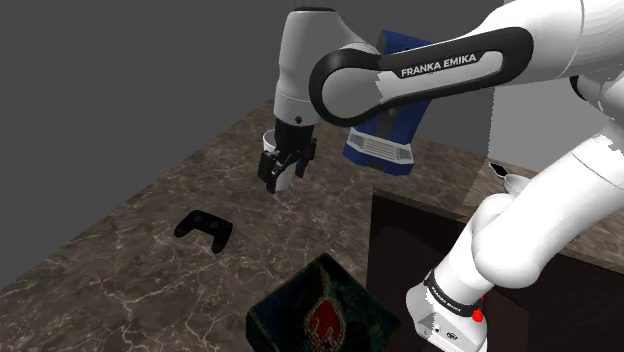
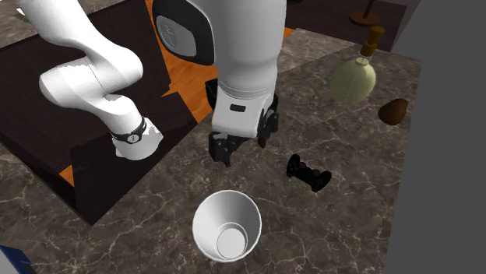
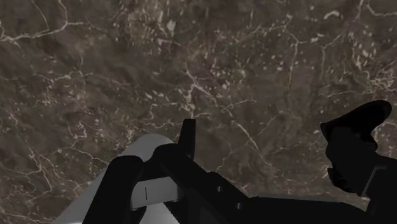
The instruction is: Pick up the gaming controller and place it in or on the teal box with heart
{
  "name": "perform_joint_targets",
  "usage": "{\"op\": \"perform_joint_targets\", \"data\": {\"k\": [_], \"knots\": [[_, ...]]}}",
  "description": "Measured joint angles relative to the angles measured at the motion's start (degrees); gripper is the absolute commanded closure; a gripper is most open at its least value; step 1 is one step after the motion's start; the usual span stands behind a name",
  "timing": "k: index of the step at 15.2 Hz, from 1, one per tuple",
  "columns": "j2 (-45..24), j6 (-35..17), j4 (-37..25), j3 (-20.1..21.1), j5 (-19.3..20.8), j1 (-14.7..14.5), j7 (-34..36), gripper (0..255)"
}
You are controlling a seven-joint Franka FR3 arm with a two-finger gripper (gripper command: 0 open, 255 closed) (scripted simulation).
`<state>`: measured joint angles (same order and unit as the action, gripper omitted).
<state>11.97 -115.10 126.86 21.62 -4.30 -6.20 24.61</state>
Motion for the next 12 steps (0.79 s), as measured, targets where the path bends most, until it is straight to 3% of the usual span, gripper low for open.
{"op": "perform_joint_targets", "data": {"k": [7, 12], "knots": [[-14.54, -4.17, -9.35, 4.62, 4.71, -2.48, 9.86, 0], [-24.47, -5.08, -17.39, 5.62, 9.07, -5.36, 15.65, 0]]}}
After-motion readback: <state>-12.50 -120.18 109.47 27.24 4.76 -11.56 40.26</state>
